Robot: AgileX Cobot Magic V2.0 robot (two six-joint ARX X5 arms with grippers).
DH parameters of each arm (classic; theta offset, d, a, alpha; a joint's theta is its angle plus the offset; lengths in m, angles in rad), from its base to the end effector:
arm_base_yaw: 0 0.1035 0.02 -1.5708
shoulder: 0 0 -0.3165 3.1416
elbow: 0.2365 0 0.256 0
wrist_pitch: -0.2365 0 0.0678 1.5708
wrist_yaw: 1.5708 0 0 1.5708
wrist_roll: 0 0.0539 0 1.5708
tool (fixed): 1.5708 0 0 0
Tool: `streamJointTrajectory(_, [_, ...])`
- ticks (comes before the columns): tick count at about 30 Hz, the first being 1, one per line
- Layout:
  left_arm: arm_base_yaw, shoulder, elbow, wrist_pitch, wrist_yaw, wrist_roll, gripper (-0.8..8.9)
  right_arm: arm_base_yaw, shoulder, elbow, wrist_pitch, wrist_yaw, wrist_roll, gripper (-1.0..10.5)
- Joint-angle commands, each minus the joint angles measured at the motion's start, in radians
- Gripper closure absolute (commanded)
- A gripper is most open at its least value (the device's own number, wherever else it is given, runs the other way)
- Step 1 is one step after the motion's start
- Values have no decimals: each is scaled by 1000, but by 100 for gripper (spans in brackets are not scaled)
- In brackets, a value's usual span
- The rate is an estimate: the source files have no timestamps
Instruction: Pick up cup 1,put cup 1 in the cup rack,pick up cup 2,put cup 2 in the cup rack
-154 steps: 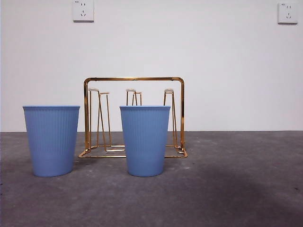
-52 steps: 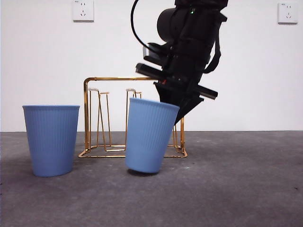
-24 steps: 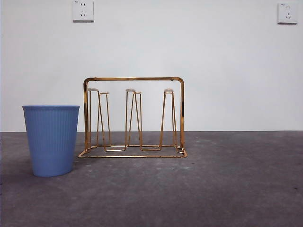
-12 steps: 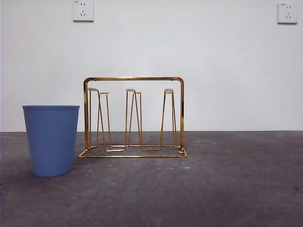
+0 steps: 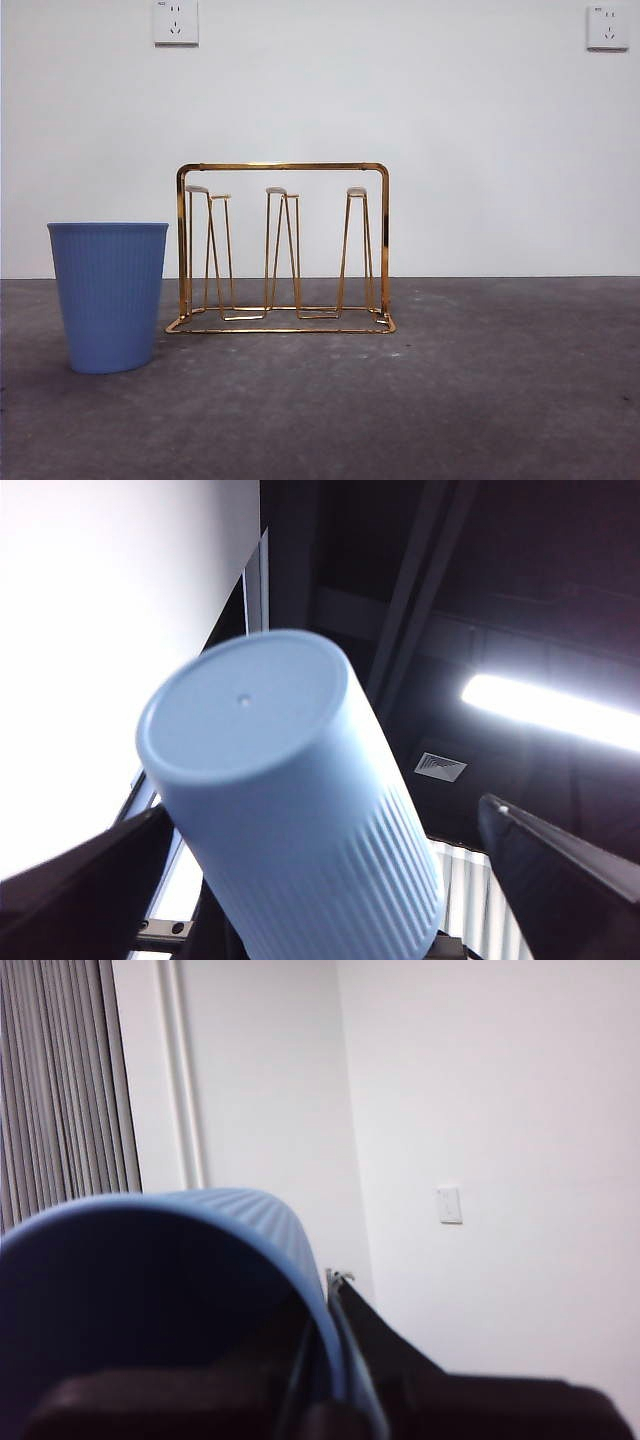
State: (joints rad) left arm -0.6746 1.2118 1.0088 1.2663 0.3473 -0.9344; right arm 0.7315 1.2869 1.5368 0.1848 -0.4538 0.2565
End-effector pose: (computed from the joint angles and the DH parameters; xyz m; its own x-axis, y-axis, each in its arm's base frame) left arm 0.1621 -0.1531 0.5119 0.1443 -0.5512 0.8218 0.9747 -0.0640 -0.2141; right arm 0.1800 0.1933 0.5760 0.3138 0.8708 0.3785 -0.9465 0.3187 0.0515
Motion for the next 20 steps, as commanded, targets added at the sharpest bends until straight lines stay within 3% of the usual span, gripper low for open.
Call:
streamJointTrajectory(1, [-3,1,3,22,-21,23,158,24,24,-2,31,18,13,959])
streamJointTrajectory(13, [-3,1,3,70,-63,26,169,69,70,-2,119,62,13,959])
streamJointTrajectory(17, [-3,1,3,70,-64,27,397,69,70,-2,123,62,13,958])
streamJointTrajectory(20, [-3,1,3,66,-63,27,477,69,71,-2,121,61,13,959])
